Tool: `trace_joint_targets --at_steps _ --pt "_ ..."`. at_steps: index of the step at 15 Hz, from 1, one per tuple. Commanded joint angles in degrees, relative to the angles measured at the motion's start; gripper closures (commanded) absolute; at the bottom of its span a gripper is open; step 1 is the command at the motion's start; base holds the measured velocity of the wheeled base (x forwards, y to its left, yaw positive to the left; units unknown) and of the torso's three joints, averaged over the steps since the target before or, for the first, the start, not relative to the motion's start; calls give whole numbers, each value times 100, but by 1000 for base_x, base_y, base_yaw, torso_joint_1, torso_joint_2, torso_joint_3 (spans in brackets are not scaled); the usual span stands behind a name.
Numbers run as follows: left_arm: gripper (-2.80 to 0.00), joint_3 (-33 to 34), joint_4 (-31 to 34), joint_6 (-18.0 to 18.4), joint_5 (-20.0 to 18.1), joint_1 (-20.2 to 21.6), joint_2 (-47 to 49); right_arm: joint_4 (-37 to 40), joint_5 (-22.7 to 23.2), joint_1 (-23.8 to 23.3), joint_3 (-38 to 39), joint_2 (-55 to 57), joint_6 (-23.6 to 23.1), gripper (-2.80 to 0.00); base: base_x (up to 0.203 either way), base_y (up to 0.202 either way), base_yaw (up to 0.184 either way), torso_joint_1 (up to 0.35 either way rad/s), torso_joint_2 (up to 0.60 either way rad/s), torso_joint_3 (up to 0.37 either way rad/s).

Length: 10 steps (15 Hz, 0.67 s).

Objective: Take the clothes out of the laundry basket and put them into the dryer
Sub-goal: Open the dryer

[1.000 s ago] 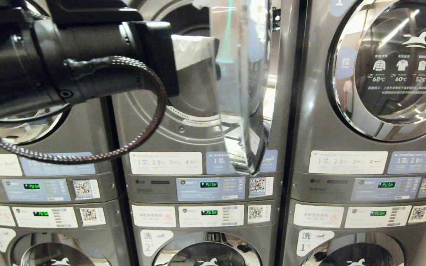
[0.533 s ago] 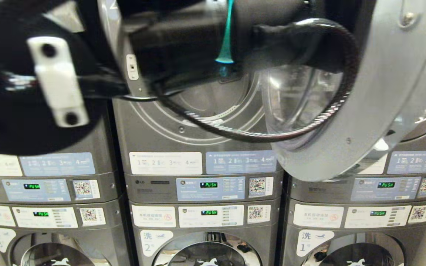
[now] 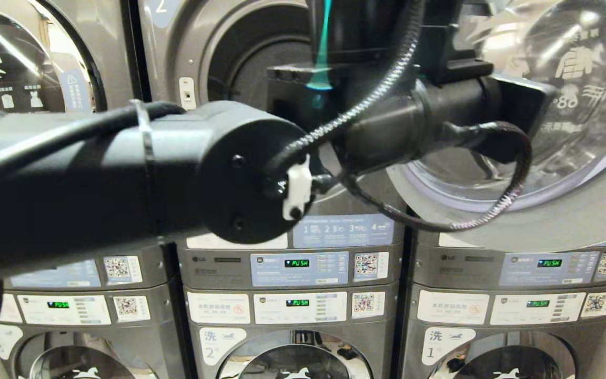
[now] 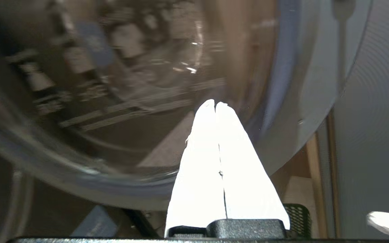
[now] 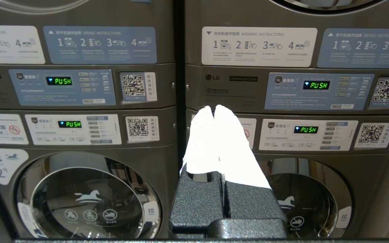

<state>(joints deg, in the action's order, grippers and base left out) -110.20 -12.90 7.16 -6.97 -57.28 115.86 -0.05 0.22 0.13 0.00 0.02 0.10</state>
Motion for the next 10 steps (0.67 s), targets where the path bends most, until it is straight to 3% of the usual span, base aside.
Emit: trace_joint_targets --at_steps 1,5,7,10 --pt "0 69 11 6 0 392 -326 -4 4 4 0 -2 -1 0 0 0 0 0 0 0" --pt "0 795 186 -12 -226 2223 -1306 -4 4 4 0 -2 -1 0 0 0 0 0 0 0" --pt "0 1852 329 -68 -492 3138 -2072 -4 4 4 0 -2 -1 0 0 0 0 0 0 0" --pt "0 3902 456 -475 -669 3997 -3429 -4 4 4 0 -2 -1 0 0 0 0 0 0 0"
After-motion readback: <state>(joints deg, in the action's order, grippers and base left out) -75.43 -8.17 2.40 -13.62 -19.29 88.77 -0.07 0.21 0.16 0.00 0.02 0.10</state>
